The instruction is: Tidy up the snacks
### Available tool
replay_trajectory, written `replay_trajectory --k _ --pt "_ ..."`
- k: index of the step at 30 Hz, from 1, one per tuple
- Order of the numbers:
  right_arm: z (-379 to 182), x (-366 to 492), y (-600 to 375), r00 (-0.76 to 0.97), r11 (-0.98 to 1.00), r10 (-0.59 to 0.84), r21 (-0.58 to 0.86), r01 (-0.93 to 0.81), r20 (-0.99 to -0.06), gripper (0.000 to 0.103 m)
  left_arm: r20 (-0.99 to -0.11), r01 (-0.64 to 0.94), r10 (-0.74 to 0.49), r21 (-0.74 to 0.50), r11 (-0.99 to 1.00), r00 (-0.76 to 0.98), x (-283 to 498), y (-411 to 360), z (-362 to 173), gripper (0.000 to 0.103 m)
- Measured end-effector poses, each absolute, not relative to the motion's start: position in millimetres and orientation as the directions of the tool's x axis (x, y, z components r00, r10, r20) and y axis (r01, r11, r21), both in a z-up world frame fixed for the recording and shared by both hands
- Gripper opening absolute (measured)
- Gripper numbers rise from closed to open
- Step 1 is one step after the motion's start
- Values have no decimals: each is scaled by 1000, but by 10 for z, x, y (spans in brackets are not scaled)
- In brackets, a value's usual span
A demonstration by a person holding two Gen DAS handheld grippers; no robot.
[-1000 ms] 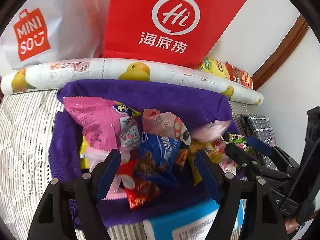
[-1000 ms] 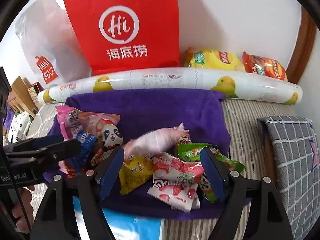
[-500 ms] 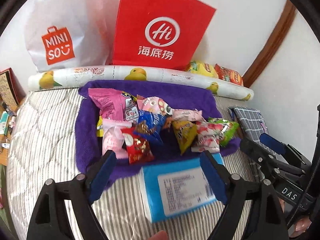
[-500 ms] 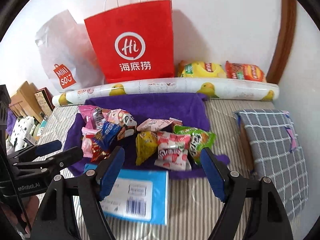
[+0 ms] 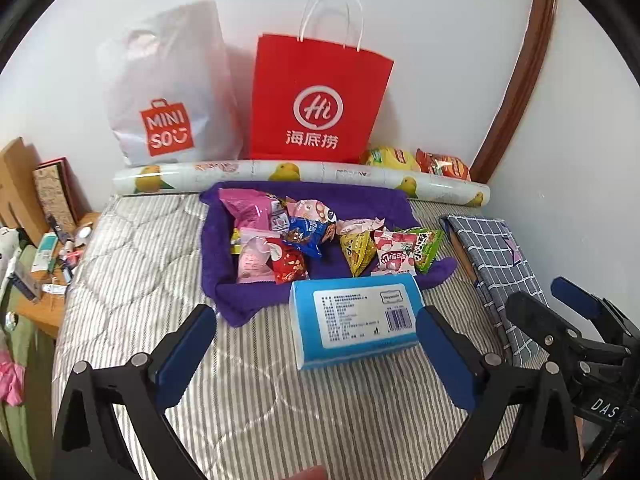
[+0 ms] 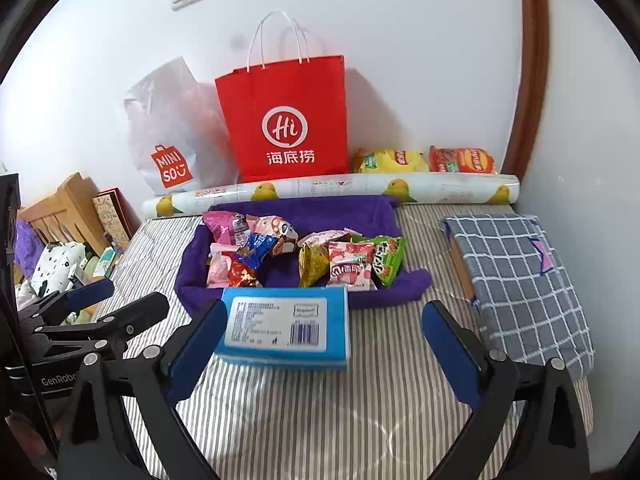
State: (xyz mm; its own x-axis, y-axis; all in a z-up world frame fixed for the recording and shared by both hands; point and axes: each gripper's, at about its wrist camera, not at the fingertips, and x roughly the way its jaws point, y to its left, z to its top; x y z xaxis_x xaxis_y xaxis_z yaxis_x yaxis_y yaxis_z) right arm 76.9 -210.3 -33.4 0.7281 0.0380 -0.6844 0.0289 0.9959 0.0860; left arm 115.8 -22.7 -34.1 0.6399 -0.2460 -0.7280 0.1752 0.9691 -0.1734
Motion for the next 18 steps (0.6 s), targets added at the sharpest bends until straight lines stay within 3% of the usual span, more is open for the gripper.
replay_trajectory --k 4,18 --pt "-275 489 -2102 742 997 10 63 44 -671 102 -713 172 -236 -162 972 660 916 -223 -282 103" --pt "-125 -150 -2218 777 996 -49 24 82 -627 102 -685 163 -214 -139 977 696 399 -278 -159 103"
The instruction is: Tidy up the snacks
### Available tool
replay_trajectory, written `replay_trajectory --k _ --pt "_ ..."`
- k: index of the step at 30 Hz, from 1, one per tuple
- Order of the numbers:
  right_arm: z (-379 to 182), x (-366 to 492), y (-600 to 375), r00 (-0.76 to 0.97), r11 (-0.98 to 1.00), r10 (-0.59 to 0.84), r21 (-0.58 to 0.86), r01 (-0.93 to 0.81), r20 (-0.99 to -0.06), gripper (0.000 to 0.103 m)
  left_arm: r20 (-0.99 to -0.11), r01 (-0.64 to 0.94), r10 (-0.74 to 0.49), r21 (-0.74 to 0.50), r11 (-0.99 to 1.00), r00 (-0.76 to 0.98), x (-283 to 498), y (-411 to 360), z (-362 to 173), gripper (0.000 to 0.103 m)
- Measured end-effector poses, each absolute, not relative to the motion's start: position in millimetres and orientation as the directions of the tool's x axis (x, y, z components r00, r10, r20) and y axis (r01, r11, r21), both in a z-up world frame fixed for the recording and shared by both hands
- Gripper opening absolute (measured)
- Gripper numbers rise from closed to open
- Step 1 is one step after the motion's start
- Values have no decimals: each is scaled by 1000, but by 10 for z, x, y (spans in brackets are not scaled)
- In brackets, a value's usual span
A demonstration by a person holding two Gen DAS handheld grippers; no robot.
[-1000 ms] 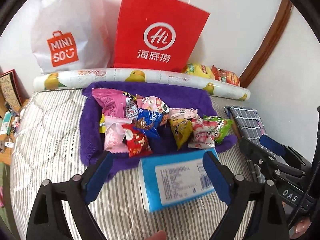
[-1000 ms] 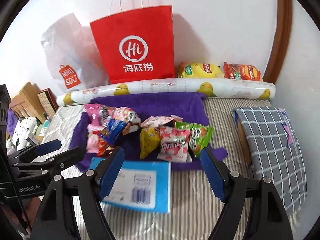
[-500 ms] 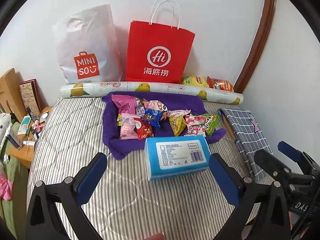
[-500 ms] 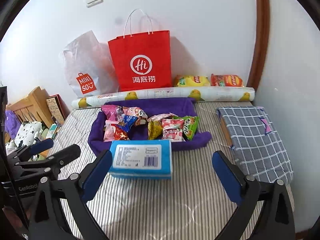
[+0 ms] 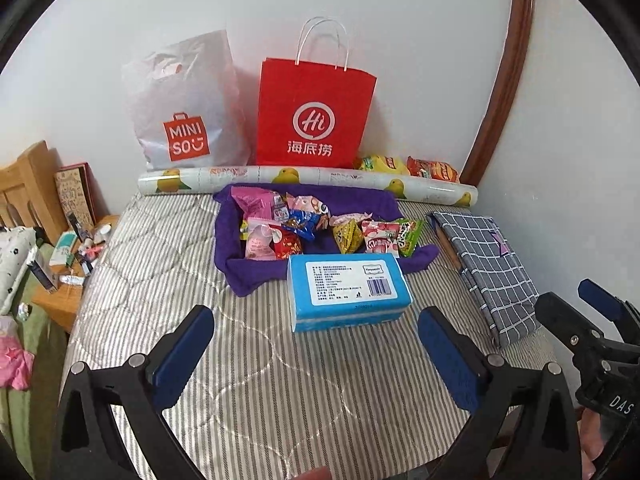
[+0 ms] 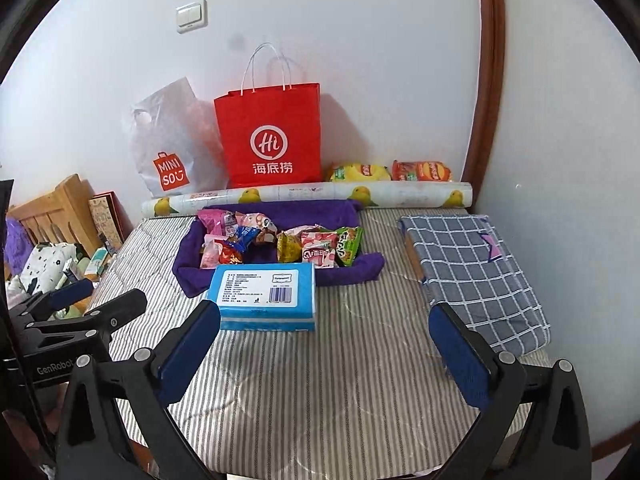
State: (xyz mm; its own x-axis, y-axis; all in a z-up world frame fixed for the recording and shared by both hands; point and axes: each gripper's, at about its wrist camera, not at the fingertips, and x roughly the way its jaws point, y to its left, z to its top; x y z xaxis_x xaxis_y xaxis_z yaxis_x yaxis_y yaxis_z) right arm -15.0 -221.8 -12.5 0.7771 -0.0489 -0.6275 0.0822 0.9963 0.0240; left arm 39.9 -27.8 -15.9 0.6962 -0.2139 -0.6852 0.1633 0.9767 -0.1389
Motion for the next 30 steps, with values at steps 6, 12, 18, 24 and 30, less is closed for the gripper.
replay_trajectory --k 6,12,18,24,30 --pt "-13 -199 -2198 792 997 -37 34 73 -609 102 -662 164 -201 -119 979 722 339 -272 1 103" --pt "-9 -185 -2189 793 997 -39 34 75 -608 102 -650 147 -193 -124 981 735 329 -210 76 103" --pt "-13 -192 -2150 790 997 -38 32 73 -612 102 -657 135 -194 -140 981 729 353 -143 42 103" --pt "-21 -181 -2096 791 997 -30 33 64 -612 102 -655 123 -191 -149 981 731 348 -85 36 103" --pt "9 -182 -2057 796 998 -31 31 62 -604 102 -655 124 -185 -139 983 733 343 -103 33 103"
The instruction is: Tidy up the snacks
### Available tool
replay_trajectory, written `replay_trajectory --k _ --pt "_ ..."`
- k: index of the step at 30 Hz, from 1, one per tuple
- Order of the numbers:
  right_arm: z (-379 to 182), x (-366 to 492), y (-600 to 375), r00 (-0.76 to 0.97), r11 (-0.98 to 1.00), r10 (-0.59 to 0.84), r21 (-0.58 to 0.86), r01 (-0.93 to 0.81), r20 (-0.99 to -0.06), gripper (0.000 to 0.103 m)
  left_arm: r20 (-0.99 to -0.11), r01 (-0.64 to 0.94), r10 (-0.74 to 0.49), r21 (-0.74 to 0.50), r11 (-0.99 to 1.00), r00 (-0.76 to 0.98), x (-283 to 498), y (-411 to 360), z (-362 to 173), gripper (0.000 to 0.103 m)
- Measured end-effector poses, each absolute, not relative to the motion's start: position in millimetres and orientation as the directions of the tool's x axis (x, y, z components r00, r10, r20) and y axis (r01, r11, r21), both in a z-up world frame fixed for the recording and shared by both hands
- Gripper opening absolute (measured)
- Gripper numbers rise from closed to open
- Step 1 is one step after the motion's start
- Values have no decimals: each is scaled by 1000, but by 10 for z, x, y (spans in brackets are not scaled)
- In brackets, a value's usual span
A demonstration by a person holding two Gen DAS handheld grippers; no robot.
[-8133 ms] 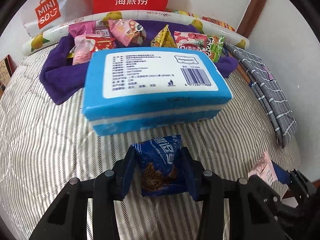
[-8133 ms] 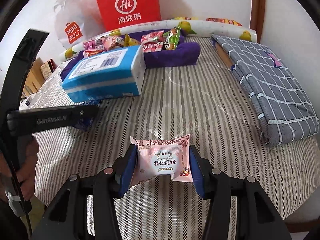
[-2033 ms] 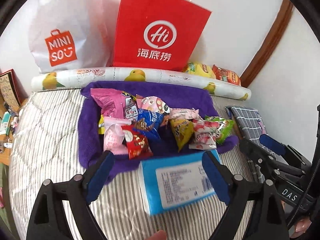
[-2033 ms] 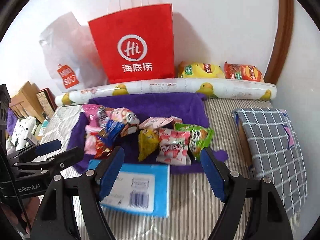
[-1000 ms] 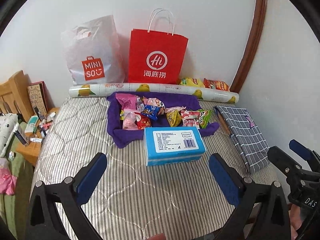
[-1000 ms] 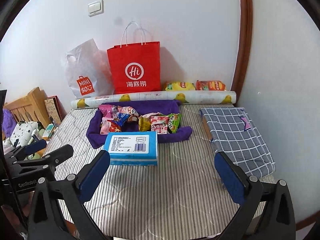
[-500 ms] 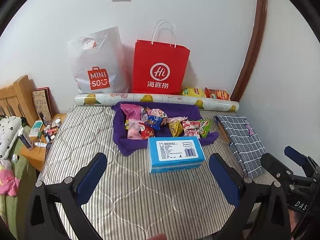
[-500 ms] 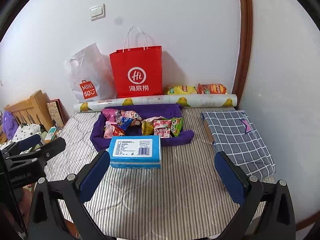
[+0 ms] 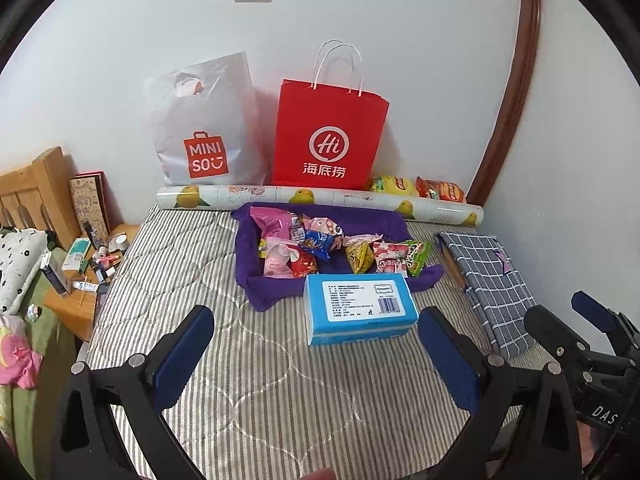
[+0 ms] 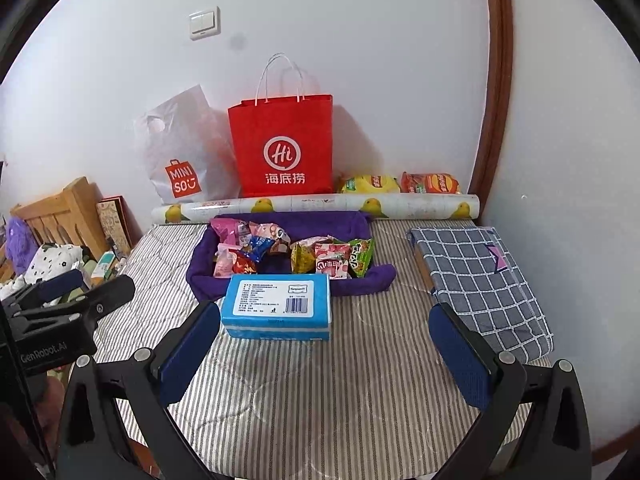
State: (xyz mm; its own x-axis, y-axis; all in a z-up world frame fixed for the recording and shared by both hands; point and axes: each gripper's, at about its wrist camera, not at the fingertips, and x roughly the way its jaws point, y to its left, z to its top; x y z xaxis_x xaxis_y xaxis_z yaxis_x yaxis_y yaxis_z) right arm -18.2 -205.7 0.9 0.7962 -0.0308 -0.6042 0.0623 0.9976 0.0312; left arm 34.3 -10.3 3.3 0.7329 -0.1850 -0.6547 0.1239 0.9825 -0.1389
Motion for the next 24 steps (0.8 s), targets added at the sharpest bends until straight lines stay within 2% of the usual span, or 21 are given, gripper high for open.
replay_trajectory --k 4,8,11,18,24 --pt "2 -164 -2033 794 998 -32 18 54 -607 102 -657 119 -167 -116 986 735 358 -105 24 103" --pt "2 -143 -2040 792 998 -30 29 61 -610 102 -657 123 -192 -151 981 729 358 -91 40 103" --pt "-6 -140 -2004 795 999 -30 17 50 -606 102 -657 132 -170 -106 985 735 353 -138 53 103" --pt "-17 -120 -2017 791 998 -18 32 47 -612 102 -657 125 -160 -101 987 737 355 -137 23 103" --pt "-6 -115 -2029 794 998 -18 35 49 -607 102 -667 115 -175 -133 984 725 380 -94 -18 103"
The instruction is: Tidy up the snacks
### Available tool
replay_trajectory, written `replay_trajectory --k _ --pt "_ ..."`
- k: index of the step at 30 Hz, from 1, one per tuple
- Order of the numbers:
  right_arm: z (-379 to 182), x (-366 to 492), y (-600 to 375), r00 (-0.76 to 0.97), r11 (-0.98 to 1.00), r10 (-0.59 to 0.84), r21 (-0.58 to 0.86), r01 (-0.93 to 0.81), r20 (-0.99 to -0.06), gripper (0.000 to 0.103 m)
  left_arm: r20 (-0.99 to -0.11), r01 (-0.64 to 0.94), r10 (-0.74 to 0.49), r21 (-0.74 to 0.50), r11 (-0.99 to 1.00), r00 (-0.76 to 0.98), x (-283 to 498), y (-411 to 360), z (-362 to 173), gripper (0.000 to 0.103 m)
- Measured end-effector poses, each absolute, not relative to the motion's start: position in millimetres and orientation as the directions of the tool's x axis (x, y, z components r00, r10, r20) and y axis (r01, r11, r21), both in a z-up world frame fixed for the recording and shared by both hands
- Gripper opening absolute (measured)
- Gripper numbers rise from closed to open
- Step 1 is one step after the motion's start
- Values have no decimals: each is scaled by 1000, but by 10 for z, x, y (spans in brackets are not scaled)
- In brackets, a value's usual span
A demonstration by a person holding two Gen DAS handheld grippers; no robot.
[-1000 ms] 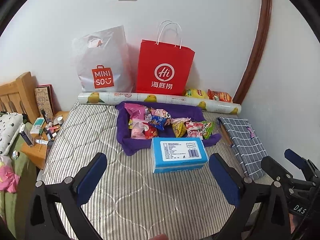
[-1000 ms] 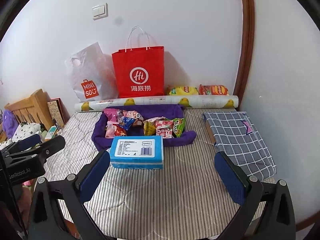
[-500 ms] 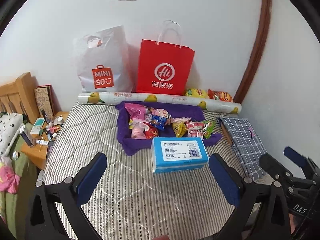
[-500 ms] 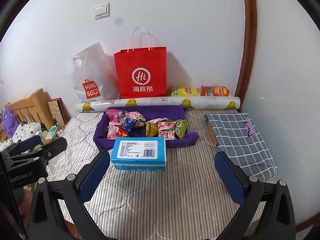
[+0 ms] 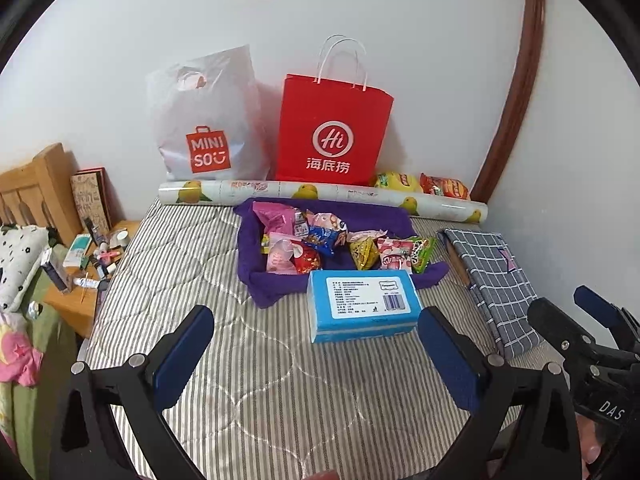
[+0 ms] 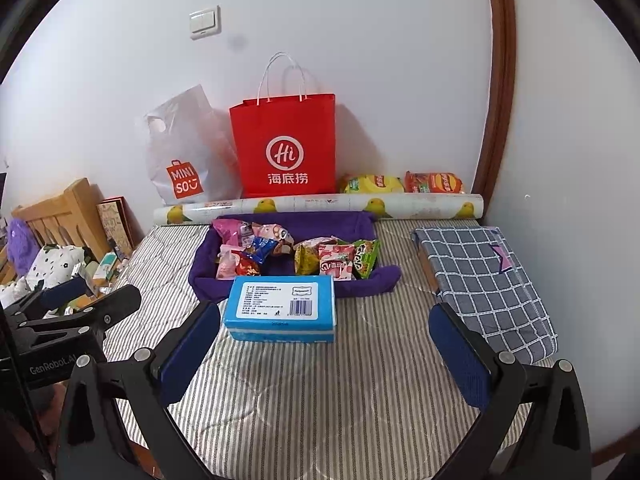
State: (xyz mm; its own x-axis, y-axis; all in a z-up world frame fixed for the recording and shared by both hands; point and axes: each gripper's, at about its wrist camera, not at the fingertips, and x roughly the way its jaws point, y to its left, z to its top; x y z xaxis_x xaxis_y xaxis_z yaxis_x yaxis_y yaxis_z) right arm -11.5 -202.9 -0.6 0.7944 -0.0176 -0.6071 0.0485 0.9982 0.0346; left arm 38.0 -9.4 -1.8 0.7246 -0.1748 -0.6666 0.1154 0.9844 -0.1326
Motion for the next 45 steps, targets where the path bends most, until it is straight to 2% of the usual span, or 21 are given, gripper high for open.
replay_trajectory --k 6,10,33,45 --pt "-48 -83 -1999 788 999 -22 23 46 -616 102 -666 128 -161 -98 987 729 373 -172 -3 103" --pt "-45 -84 -2020 791 998 -19 36 52 -612 102 -664 148 -200 -134 980 720 386 -186 11 103" --pt "-142 -75 -2041 781 998 -17 35 50 -624 102 -653 152 -192 -118 981 732 412 -158 -51 103" --pt "-210 -29 -2072 772 997 -28 34 65 -635 102 -678 159 -196 -117 980 709 504 -143 -216 103"
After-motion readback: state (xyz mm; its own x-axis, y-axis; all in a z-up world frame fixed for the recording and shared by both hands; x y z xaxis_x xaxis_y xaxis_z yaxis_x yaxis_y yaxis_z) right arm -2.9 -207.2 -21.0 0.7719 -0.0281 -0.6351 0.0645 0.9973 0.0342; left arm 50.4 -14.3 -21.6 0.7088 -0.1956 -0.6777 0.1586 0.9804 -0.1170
